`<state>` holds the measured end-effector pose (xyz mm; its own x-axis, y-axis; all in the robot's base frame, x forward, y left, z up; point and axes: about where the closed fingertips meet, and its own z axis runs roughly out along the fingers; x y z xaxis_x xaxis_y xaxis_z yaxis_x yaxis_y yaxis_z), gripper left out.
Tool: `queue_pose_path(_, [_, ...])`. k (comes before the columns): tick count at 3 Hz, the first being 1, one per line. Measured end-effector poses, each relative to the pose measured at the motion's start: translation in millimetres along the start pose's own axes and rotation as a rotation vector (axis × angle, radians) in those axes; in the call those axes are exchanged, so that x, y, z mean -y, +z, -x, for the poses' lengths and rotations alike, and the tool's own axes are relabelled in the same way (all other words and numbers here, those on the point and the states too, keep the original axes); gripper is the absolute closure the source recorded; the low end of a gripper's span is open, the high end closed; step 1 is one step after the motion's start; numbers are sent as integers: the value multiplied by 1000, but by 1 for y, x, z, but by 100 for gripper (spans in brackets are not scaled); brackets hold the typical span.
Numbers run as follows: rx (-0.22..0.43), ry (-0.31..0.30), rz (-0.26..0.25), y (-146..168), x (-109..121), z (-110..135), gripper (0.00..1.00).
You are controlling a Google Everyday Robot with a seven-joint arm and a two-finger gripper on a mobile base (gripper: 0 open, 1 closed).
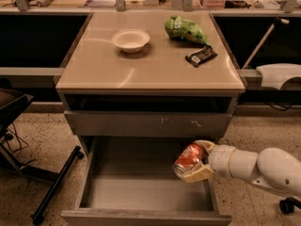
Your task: Place coke can into middle drawer
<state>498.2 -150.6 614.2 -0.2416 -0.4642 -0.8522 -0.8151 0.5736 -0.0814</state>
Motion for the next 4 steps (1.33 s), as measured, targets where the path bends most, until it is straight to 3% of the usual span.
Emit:
queue_pose_path(2, [-77, 60, -53, 53, -7, -81, 100])
queue_pose_path(3, [-132, 51, -41, 82, -11, -106, 100])
queue_pose_path(4, [-210, -22, -32, 104, -15, -121, 100])
